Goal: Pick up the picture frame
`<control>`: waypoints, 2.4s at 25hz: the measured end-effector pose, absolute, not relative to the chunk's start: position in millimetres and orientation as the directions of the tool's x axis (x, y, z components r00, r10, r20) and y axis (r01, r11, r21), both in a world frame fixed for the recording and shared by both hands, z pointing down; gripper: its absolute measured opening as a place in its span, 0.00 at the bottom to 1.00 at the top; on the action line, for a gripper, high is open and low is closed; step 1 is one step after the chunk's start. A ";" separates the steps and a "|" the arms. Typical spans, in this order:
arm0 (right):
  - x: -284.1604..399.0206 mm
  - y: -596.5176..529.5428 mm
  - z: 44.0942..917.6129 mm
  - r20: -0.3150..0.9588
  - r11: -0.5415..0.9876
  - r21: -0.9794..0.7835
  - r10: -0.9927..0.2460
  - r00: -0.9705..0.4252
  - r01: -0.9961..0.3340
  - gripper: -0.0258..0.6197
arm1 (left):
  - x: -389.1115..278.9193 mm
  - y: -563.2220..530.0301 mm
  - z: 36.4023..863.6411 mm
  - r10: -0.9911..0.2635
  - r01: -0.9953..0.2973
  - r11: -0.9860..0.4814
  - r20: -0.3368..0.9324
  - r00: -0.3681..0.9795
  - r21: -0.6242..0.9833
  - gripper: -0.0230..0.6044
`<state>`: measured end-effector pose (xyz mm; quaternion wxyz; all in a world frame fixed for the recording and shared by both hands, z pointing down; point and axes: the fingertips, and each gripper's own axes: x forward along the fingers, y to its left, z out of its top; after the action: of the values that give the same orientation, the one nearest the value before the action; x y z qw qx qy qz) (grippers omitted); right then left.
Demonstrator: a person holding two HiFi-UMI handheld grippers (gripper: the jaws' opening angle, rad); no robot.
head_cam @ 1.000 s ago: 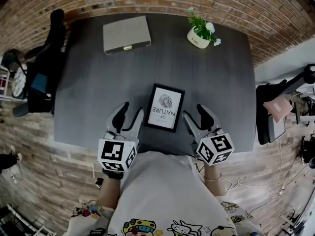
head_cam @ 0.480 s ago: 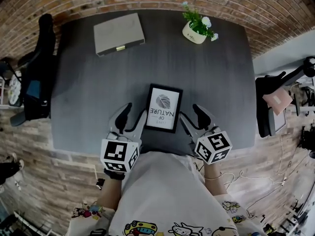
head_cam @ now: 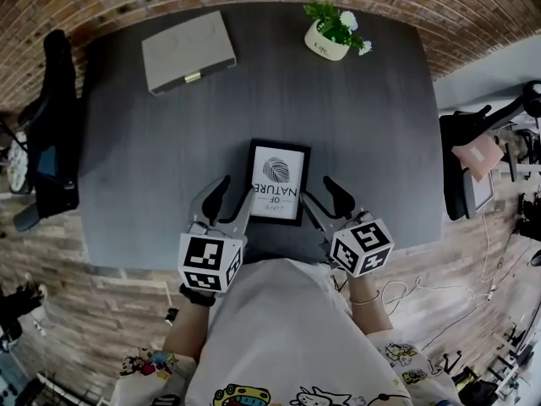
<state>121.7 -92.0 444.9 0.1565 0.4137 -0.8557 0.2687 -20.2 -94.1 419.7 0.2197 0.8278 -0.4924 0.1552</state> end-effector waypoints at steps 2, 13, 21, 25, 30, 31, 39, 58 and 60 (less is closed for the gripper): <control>122.2 -90.0 452.6 0.500 0.501 -0.346 -0.617 -0.607 -0.794 0.42 | -16.5 -94.7 427.4 -0.732 -0.877 -0.428 0.485 0.478 0.219 0.34; 121.6 -92.4 492.0 0.556 0.437 -0.390 -0.589 -0.586 -0.810 0.42 | -8.8 -105.0 473.5 -0.665 -0.862 -0.447 0.555 0.499 0.240 0.33; 121.2 -96.0 515.5 0.587 0.384 -0.435 -0.565 -0.580 -0.814 0.42 | -5.9 -111.6 507.6 -0.624 -0.867 -0.429 0.611 0.487 0.253 0.33; 124.3 -97.3 522.5 0.598 0.364 -0.451 -0.555 -0.578 -0.815 0.42 | -5.8 -114.0 520.6 -0.617 -0.874 -0.417 0.628 0.474 0.250 0.32; 128.9 -98.7 525.3 0.600 0.346 -0.462 -0.555 -0.576 -0.816 0.42 | -2.0 -116.8 533.3 -0.607 -0.881 -0.406 0.649 0.459 0.244 0.32; 129.3 -98.6 525.9 0.601 0.344 -0.464 -0.555 -0.575 -0.816 0.42 | -1.4 -117.4 536.1 -0.605 -0.883 -0.402 0.654 0.454 0.241 0.32; 132.4 -98.1 527.6 0.600 0.330 -0.478 -0.555 -0.577 -0.814 0.42 | 0.6 -117.2 548.8 -0.594 -0.896 -0.386 0.685 0.423 0.219 0.27; 128.8 -97.0 528.2 0.597 0.313 -0.513 -0.539 -0.595 -0.799 0.39 | -11.3 -121.9 545.4 -0.604 -0.910 -0.262 0.681 0.414 0.321 0.16; 126.6 -96.7 528.2 0.588 0.301 -0.542 -0.531 -0.610 -0.785 0.39 | -13.6 -123.6 545.1 -0.605 -0.908 -0.240 0.679 0.416 0.343 0.16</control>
<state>126.6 -96.7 528.2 0.1505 0.4152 -0.7924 0.4207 -13.6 -123.6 545.1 0.3629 0.7591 -0.4985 0.2087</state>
